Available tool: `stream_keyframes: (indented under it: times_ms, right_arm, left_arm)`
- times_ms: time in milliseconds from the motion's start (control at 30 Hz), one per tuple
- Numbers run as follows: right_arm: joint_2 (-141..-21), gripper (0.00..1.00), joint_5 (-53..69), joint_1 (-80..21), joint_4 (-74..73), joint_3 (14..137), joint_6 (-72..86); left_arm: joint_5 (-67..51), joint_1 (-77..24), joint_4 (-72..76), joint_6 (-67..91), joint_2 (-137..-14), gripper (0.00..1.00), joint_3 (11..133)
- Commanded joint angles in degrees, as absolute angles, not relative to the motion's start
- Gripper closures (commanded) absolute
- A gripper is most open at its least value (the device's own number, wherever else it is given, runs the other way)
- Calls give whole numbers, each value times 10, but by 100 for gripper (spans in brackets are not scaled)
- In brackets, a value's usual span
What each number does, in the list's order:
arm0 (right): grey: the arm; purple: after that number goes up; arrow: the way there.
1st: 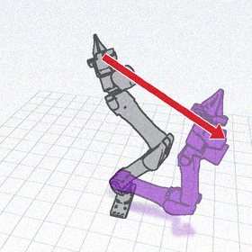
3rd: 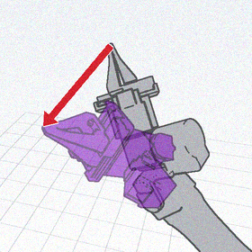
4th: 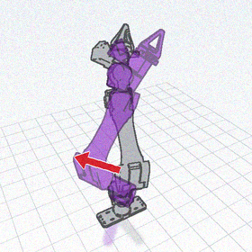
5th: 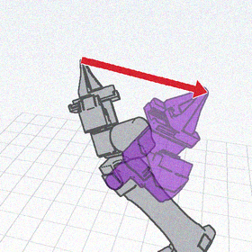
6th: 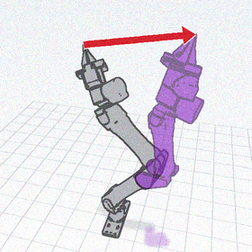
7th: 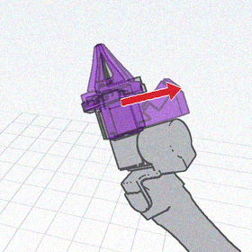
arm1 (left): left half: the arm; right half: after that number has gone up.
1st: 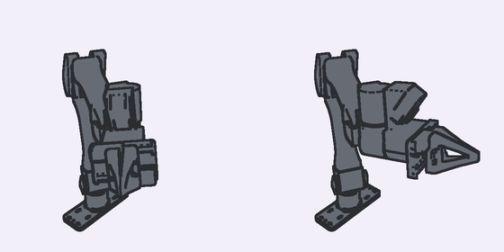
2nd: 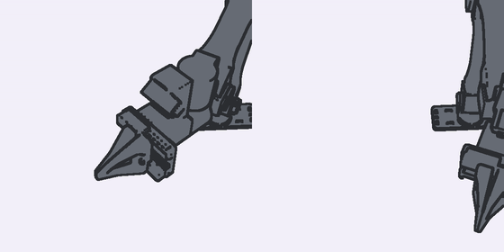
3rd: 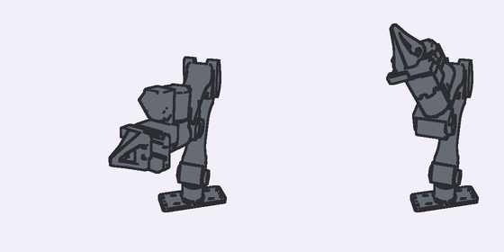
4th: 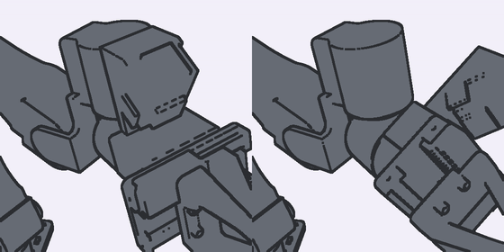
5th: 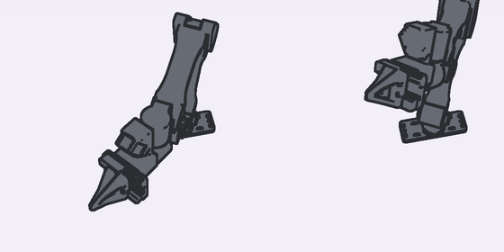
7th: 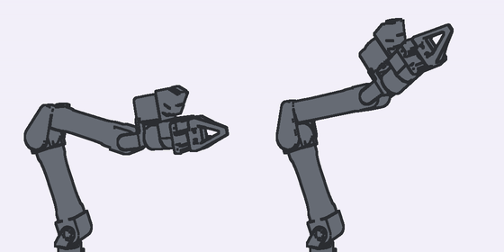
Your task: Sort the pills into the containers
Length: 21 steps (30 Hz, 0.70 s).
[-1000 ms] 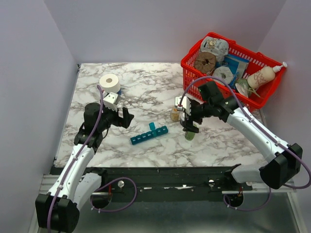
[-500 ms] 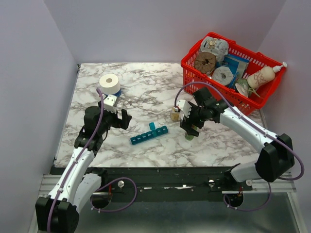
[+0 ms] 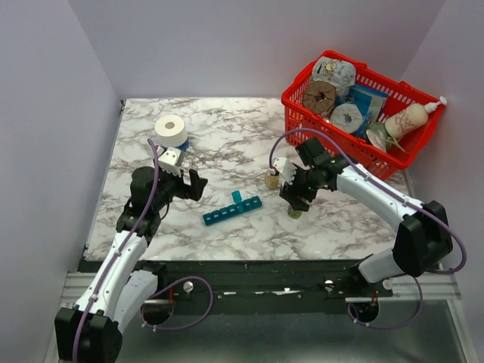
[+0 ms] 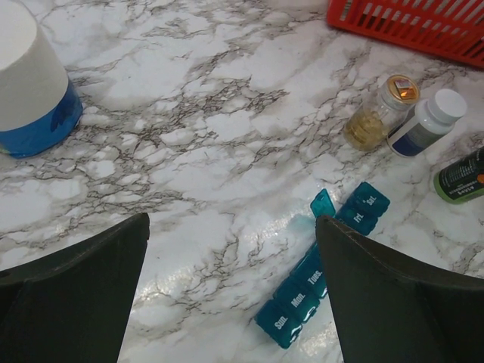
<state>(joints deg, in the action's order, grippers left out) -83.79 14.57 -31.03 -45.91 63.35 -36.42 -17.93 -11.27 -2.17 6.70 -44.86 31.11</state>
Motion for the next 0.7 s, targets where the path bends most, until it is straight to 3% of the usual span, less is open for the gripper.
stream_keyframes:
  times_ms: [0, 133, 233, 267, 400, 567, 667]
  right_arm:
    - [-853, 23, 154, -309, -463, 634, -357]
    - [-856, 28, 155, -309, -468, 635, -358]
    - [-859, 47, 158, -309, -474, 638, -358]
    - [-857, 62, 163, -309, -476, 643, -359]
    - [-831, 77, 215, -309, -504, 673, -369]
    - [-801, 84, 357, -309, -568, 730, -387]
    - [-794, 84, 422, -309, -572, 751, -377]
  left_arm:
    - [-242, -114, 24, 91, -453, 1, 301]
    - [-284, -114, 41, 90, -451, 1, 290]
    - [-315, -123, 62, 91, -447, 1, 283]
    - [-323, -130, 68, 84, -446, 1, 278]
    - [-331, -215, 96, 20, -435, 1, 263]
    - [-267, -400, 169, -90, -444, 1, 240]
    - [-207, -454, 217, -119, -490, 1, 253]
